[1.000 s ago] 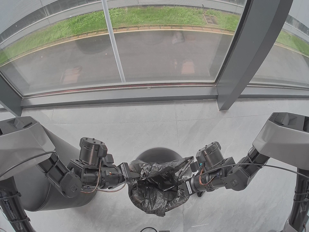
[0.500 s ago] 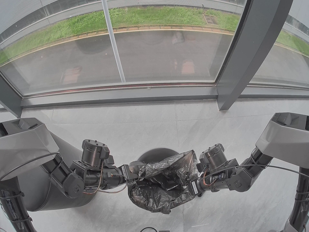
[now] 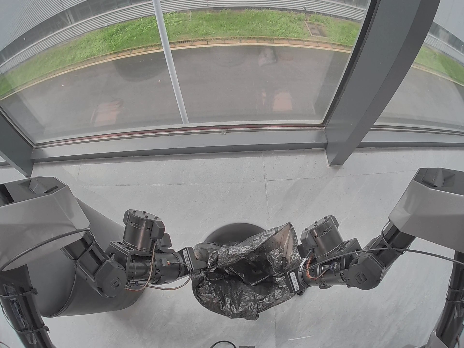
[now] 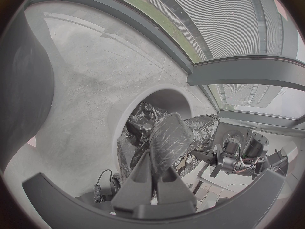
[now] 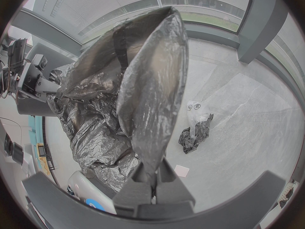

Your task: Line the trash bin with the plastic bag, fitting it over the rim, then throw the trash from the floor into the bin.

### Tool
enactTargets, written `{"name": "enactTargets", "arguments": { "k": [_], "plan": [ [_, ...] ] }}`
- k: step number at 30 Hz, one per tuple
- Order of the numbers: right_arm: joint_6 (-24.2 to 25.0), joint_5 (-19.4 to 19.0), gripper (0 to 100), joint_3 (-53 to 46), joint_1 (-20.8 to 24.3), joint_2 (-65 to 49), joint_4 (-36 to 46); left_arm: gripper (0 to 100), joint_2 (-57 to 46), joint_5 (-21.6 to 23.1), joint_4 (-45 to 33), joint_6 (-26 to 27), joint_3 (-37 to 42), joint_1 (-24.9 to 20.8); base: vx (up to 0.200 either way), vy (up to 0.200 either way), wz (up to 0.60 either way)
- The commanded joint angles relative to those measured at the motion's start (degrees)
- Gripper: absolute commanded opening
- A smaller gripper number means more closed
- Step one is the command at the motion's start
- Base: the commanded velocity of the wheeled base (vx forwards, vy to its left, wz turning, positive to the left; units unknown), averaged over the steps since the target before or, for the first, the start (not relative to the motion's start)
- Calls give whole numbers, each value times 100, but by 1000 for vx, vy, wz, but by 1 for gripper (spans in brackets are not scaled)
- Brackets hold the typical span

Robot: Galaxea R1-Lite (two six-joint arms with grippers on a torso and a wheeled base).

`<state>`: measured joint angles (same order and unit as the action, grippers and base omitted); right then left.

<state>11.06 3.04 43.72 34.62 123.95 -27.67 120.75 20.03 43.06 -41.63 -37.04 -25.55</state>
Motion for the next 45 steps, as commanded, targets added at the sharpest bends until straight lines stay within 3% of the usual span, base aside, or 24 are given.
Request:
{"name": "enactTargets", "arguments": {
  "k": [1, 7, 8, 19, 22, 37, 45],
  "plan": [
    [2, 22, 0, 5, -17, -12, -1, 0, 10, 1, 1, -3, 3, 6, 0, 0, 0],
    [-7, 22, 0, -100, -8, -12, -1, 0, 37, 1, 10, -3, 3, 6, 0, 0, 0],
    [-7, 22, 100, -109, -8, -20, -1, 0, 37, 1, 10, -3, 3, 6, 0, 0, 0],
    [-16, 30, 100, -364, -34, -486, 43, 0, -16, 1, 19, -3, 3, 6, 0, 0, 0],
    [-60, 206, 100, -285, -61, -653, 51, 0, -34, 1, 45, -3, 3, 6, 0, 0, 0],
    [-640, 760, 100, 1289, 238, 419, 87, 0, -166, 1, 54, -3, -5, 6, 0, 0, 0],
    [-640, 813, 100, 1368, 229, 419, 359, 0, -174, 19, 54, -3, -5, 15, 0, 0, 0]
  ]
}}
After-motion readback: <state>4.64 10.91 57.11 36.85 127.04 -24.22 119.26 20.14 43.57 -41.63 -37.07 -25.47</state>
